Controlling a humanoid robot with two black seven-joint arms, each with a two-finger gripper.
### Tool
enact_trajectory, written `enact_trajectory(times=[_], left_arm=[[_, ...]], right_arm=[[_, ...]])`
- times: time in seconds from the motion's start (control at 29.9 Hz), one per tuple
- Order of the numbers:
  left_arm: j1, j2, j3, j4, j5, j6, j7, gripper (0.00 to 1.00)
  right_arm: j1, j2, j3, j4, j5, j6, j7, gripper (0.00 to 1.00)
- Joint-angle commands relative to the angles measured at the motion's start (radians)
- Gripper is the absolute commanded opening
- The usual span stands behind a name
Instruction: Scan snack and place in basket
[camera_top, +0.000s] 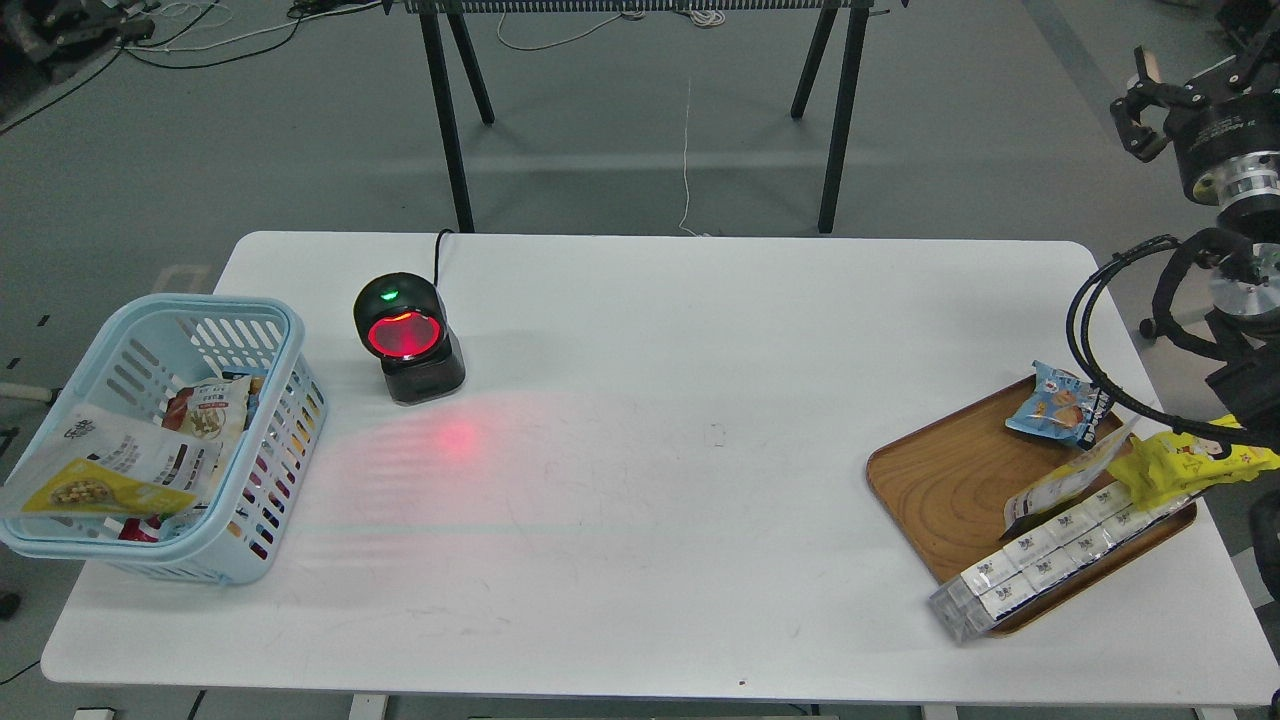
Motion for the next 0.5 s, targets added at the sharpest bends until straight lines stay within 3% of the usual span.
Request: enact_trajectory(times=[0.0,0.2,0.33,0.47], left_arm=[[0.001,-0.162,-0.092,0.129,-0.146,-0.044,0.070,0.99],[0.006,-0.378,-0.196,0.375,-0.383,-0.093,0.164,1.00],[0.006,-0.519,-0.235,0.562,-0.455,-0.125,0.168,1.00],[0.009,-0.621,-0.314,0.674,-0.519,-0.164,0.168,1.00]], right_arm=[[0.006,-0.011,0.001,0.000,0.000,0.000,-0.009,0.99],[0.005,-0.019,0.039,0.004,0.003,0.000,-0.021,0.99],[0.000,-0.013,0.122,0.004,0.003,0.000,-0.075,0.99],[-0.009,-0.003,0.174,0.003,0.003,0.000,-0.116,0.99]])
